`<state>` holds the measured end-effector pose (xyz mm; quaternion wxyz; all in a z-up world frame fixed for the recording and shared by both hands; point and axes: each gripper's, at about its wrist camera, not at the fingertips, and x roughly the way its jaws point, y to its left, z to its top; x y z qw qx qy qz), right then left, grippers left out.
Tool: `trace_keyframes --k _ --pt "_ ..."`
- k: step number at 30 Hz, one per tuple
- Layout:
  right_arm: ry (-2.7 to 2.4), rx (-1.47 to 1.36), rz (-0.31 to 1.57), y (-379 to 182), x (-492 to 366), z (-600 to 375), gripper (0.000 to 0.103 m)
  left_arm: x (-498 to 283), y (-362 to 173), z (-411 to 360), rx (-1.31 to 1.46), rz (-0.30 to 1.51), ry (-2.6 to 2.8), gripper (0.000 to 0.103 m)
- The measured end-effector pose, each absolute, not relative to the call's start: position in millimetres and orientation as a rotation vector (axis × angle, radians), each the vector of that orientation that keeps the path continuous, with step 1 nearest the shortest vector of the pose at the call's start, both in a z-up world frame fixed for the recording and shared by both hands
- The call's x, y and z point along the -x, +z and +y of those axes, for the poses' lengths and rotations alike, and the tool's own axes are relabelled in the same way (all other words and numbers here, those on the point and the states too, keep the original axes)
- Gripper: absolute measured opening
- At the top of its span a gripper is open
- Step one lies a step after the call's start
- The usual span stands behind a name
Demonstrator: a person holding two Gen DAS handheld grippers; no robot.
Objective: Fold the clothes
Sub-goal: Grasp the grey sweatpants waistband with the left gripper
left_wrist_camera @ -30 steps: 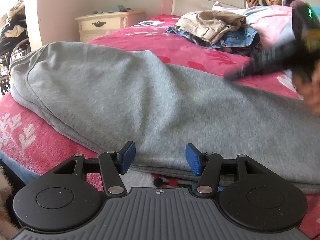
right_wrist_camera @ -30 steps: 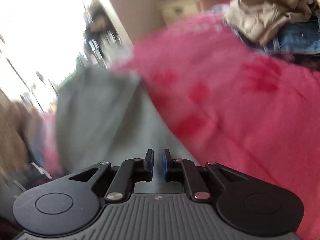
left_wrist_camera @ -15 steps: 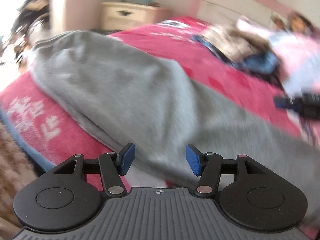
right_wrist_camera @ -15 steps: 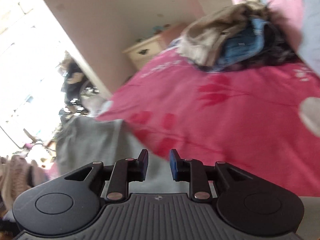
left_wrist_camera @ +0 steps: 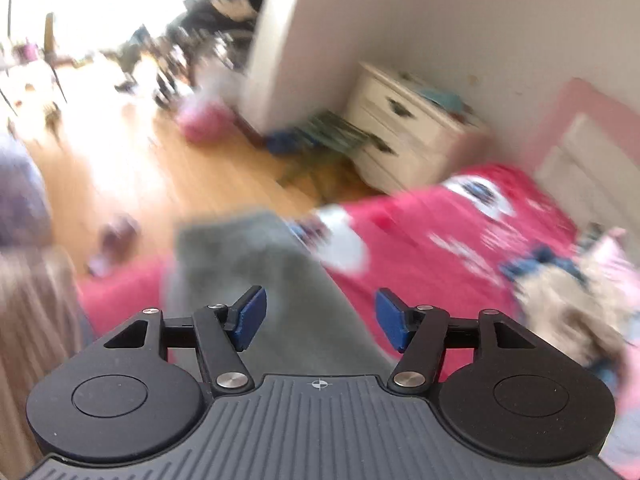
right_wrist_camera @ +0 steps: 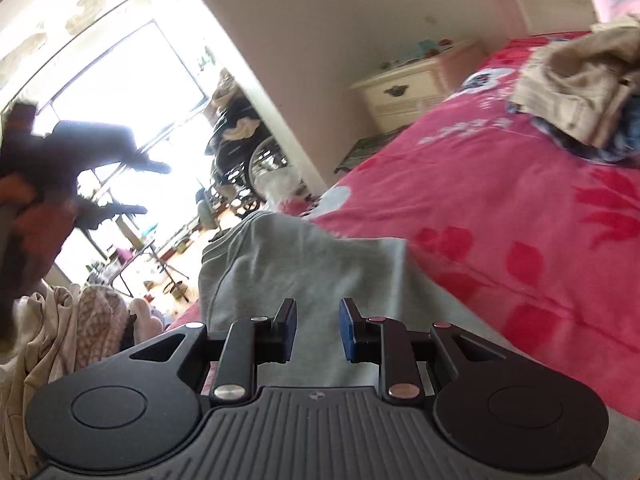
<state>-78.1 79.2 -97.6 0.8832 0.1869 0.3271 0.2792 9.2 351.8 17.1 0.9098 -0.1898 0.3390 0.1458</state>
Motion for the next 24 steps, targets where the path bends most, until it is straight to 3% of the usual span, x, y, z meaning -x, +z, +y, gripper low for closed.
trace_keyframes --k 2,4,12,24 --pt "0.577 -0.362 0.692 -94.6 65.4 94.5 0.029 -39.6 6.0 385.9 0.418 0.723 0.109 0.091" --pt "0.569 -0.329 0.707 -92.0 47.7 111.4 0.034 -66.0 -13.4 413.7 0.403 0.82 0.025 0.091" --pt "0.666 -0.195 0.731 -95.9 -17.5 195.0 0.034 -99.5 -78.7 452.8 0.347 0.961 0.166 0.09" --pt "0.646 -0.197 0.923 -175.3 -39.9 221.5 0.031 -98.6 -122.7 511.4 0.575 0.944 0.311 0.09"
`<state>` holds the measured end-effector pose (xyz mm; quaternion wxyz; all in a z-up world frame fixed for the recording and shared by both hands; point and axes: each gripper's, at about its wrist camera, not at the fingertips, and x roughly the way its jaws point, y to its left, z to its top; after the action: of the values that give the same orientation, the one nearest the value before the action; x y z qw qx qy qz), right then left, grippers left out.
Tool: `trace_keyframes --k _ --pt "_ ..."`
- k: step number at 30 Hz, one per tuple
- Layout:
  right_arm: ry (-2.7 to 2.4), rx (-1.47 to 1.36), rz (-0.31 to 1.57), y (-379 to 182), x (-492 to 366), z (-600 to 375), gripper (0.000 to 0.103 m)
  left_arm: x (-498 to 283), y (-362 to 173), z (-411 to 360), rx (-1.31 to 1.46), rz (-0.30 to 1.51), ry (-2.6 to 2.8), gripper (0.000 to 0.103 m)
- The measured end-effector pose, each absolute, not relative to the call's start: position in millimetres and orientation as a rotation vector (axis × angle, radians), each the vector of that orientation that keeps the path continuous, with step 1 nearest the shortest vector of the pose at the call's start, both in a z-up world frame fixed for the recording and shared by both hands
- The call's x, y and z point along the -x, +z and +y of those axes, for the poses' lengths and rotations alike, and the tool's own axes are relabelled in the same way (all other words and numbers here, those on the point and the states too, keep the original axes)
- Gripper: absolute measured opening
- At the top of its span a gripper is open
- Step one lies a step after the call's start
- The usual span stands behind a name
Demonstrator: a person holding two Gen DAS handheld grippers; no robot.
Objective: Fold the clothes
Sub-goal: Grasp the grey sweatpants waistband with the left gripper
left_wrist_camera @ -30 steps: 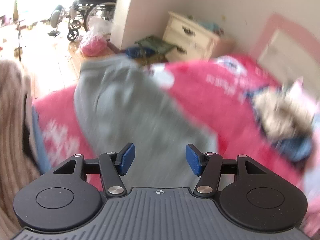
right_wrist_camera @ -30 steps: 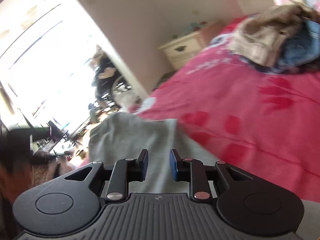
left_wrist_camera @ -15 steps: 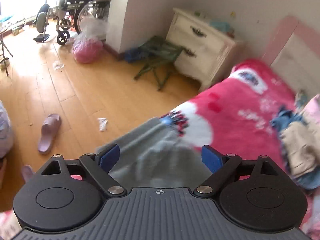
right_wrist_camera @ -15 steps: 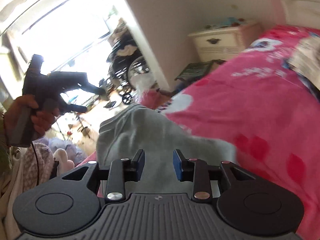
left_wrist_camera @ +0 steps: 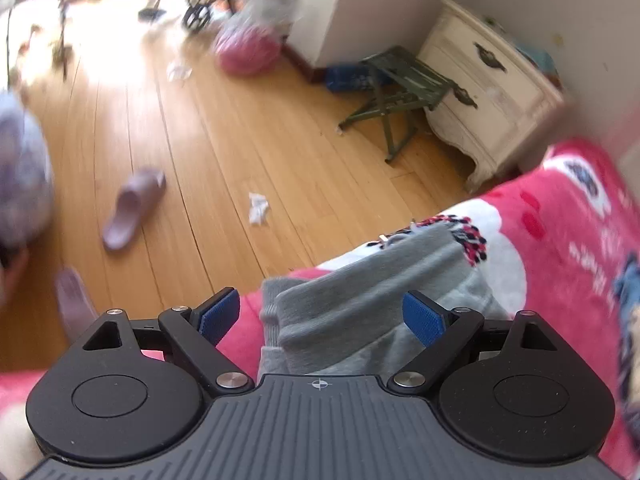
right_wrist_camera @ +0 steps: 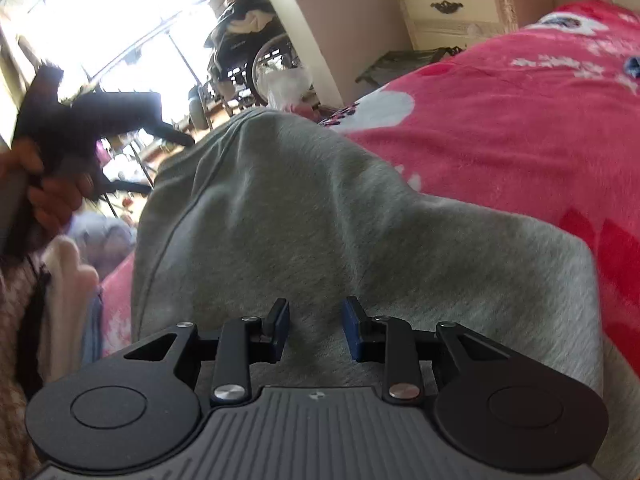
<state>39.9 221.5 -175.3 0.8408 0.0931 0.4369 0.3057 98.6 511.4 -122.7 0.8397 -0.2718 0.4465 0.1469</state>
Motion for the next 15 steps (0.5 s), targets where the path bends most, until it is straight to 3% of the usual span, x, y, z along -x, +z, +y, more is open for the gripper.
trace_keyframes --k 9,15 --pt "0.649 -0.219 0.937 -173.5 -38.0 213.9 0.031 -109.0 -144.1 509.7 0.612 0.95 0.271 0.09" --pt "0.644 -0.199 0.938 -167.8 -38.1 216.4 0.031 -112.0 -148.7 506.7 0.557 0.954 0.274 0.083"
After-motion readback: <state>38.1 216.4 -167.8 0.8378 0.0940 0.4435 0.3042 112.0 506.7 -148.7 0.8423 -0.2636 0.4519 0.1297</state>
